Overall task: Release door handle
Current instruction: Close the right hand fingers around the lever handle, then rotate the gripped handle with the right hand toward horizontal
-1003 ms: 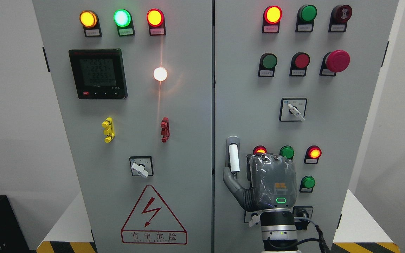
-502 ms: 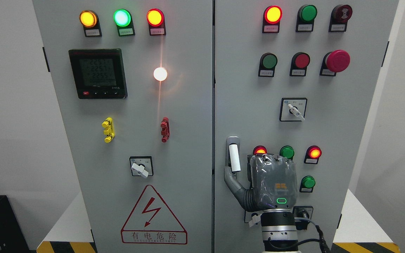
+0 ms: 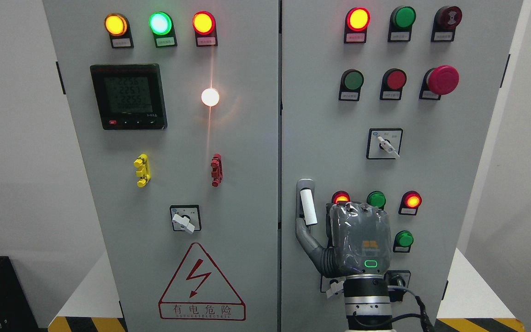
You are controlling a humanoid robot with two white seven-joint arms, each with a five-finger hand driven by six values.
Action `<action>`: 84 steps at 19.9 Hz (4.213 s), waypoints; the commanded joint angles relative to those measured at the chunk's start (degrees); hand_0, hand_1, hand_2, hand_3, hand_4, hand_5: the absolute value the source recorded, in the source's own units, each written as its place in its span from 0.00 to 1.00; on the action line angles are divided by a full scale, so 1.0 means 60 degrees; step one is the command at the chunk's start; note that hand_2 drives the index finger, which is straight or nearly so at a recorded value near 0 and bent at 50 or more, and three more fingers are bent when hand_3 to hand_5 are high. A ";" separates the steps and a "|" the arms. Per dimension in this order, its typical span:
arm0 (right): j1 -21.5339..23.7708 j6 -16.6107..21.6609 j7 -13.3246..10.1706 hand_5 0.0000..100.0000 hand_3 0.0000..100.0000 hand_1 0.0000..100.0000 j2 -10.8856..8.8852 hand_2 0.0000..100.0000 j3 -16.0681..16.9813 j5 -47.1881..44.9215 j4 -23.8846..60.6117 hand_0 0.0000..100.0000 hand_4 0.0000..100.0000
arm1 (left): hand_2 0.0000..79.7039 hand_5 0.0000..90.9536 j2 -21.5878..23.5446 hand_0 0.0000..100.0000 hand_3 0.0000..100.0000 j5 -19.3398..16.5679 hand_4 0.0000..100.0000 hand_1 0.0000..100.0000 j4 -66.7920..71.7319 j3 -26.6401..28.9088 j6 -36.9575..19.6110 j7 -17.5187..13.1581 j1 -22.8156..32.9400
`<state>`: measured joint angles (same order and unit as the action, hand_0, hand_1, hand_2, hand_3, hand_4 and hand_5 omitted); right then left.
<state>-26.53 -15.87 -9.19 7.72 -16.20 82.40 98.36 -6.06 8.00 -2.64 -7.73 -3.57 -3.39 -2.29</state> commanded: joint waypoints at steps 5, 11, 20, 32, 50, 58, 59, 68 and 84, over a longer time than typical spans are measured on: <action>0.0012 -0.0007 -0.0020 1.00 1.00 0.36 0.0002 0.96 0.0093 -0.0008 0.0056 0.39 0.98 | 0.00 0.00 0.0000 0.12 0.00 -0.0001 0.00 0.56 0.0000 0.0000 -0.0005 -0.0006 0.0000; 0.0026 -0.0007 -0.0020 1.00 1.00 0.37 0.0002 0.96 0.0107 -0.0008 0.0057 0.40 0.99 | 0.00 0.00 0.0000 0.12 0.00 -0.0001 0.00 0.56 0.0000 0.0000 -0.0005 -0.0006 0.0000; 0.0041 0.0008 -0.0050 1.00 1.00 0.38 0.0002 0.96 0.0225 -0.0008 0.0071 0.39 0.99 | 0.00 0.00 0.0000 0.12 0.00 -0.0001 0.00 0.56 0.0000 0.0000 -0.0005 -0.0006 0.0000; 0.0056 0.0008 -0.0064 1.00 1.00 0.40 0.0002 0.96 0.0225 -0.0008 0.0188 0.39 0.99 | 0.00 0.00 0.0000 0.12 0.00 -0.0001 0.00 0.56 0.0000 0.0000 -0.0005 -0.0006 0.0000; 0.0100 0.0008 -0.0079 1.00 1.00 0.40 0.0002 0.96 0.0239 -0.0052 0.0335 0.40 0.99 | 0.00 0.00 0.0000 0.12 0.00 -0.0001 0.00 0.56 0.0000 0.0000 0.0009 -0.0006 0.0000; 0.0100 0.0022 -0.0094 1.00 1.00 0.41 0.0002 0.96 0.0342 -0.0066 0.0350 0.39 0.99 | 0.00 0.00 0.0000 0.12 0.00 -0.0001 0.00 0.56 0.0000 0.0000 -0.0005 -0.0006 0.0000; 0.0100 0.0008 -0.0094 1.00 1.00 0.41 0.0002 0.96 0.0342 -0.0066 0.0350 0.39 0.99 | 0.00 0.00 0.0000 0.12 0.00 -0.0001 0.00 0.56 0.0000 0.0000 -0.0005 -0.0006 0.0000; 0.0114 0.0008 -0.0108 1.00 1.00 0.41 -0.0013 0.96 0.0371 -0.0066 0.0379 0.40 1.00 | 0.00 0.00 0.0000 0.12 0.00 -0.0001 0.00 0.56 0.0000 0.0000 -0.0005 -0.0006 0.0000; 0.0173 0.0008 -0.0196 1.00 1.00 0.41 -0.0013 0.96 0.0386 -0.0066 0.0379 0.40 1.00 | 0.00 0.00 0.0000 0.12 0.00 -0.0001 0.00 0.56 0.0000 0.0000 -0.0005 -0.0006 0.0000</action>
<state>-25.56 -15.76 -10.42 7.67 -14.03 82.01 100.60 -6.06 8.00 -2.64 -7.73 -3.56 -3.39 -2.29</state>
